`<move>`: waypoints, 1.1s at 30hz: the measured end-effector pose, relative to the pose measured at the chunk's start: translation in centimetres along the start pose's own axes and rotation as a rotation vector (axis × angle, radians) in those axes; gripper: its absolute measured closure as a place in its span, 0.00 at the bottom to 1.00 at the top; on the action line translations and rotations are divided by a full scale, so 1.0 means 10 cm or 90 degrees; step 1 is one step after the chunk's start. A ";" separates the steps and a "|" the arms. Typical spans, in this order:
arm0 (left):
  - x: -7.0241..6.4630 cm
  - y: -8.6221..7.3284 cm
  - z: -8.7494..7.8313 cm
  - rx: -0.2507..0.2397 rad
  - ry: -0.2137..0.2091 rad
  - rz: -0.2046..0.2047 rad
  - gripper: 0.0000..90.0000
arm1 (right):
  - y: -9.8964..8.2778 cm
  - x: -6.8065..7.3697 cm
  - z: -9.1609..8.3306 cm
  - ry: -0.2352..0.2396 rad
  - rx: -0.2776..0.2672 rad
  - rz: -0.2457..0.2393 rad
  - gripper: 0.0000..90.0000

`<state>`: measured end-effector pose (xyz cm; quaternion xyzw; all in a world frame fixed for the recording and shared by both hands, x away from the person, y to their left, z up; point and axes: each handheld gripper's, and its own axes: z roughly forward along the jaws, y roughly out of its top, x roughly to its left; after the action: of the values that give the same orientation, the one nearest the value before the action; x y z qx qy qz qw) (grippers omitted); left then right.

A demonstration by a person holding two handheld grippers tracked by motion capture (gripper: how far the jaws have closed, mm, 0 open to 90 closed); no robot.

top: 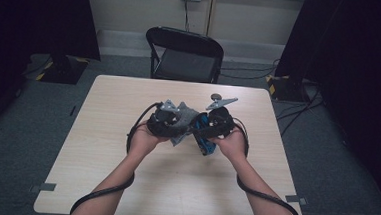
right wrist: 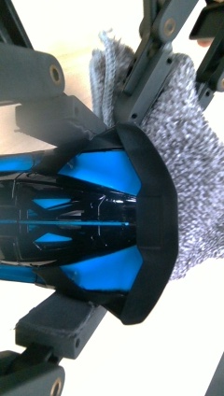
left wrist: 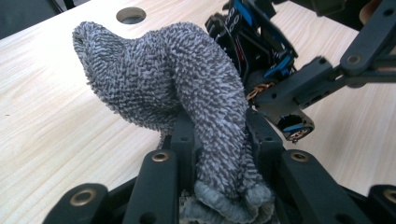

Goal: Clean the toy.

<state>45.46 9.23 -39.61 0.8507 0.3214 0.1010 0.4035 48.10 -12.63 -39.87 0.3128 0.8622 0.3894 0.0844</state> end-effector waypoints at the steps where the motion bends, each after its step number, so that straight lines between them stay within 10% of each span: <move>1: 0.00 0.00 0.01 0.001 -0.002 0.000 0.77 | 0.00 0.00 0.00 -0.001 -0.002 0.000 0.28; 33: -0.24 -0.10 0.34 0.029 -0.021 0.028 0.77 | 0.12 -0.04 -0.10 -0.006 -0.014 0.004 0.28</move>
<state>44.59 6.11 -42.37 0.8681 0.2984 0.0880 0.3867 48.56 -12.90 -38.34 0.3165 0.8565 0.3975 0.0909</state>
